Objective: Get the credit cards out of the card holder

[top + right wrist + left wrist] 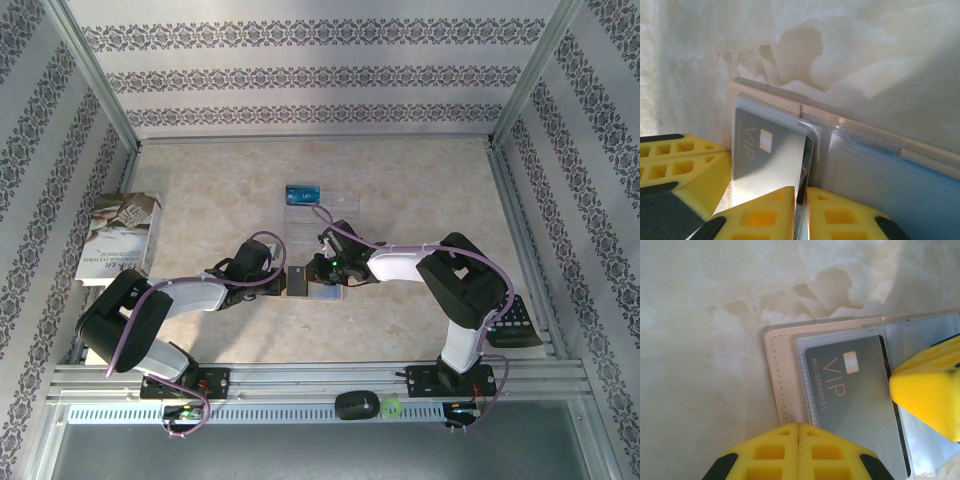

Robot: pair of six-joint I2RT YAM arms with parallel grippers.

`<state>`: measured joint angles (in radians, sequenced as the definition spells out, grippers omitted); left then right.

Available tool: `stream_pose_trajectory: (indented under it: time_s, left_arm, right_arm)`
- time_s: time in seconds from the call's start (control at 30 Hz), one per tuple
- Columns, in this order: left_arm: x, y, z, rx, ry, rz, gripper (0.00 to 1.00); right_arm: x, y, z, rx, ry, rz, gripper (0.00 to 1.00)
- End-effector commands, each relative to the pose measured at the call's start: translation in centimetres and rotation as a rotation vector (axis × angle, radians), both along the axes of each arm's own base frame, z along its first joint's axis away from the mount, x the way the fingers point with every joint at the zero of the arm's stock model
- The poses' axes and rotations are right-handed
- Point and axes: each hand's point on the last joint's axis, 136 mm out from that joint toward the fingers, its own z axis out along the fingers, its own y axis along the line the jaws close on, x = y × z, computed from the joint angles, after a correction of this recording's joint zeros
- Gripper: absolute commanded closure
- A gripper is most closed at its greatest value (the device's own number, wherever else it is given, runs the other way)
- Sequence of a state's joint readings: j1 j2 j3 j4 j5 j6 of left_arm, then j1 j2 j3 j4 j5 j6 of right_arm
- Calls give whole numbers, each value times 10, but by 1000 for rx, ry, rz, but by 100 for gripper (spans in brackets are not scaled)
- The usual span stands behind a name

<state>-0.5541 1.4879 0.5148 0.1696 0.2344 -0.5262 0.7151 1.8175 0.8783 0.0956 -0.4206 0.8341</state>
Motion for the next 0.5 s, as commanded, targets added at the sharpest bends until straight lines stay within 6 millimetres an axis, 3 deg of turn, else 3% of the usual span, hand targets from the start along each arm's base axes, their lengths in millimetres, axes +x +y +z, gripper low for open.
stream_pose_trajectory:
  time_s: [0.0,0.07,0.23,0.47]
  left_arm:
    - [-18,12,-30,55,96,-5,97]
    - [-18,10,-31,53,101,-12,97]
    - [-20,10,-31,48,104,-10,97]
    - [-25,16,-33,51,107,5,98]
  right_arm:
    - [-3,3,-9,18,28,3,82]
    - [-5,4,-10,12,29,5,83]
    - [-6,0,-16,-12,34,-12,100]
    - [-3,-34,-17,-148,-38,-69,100]
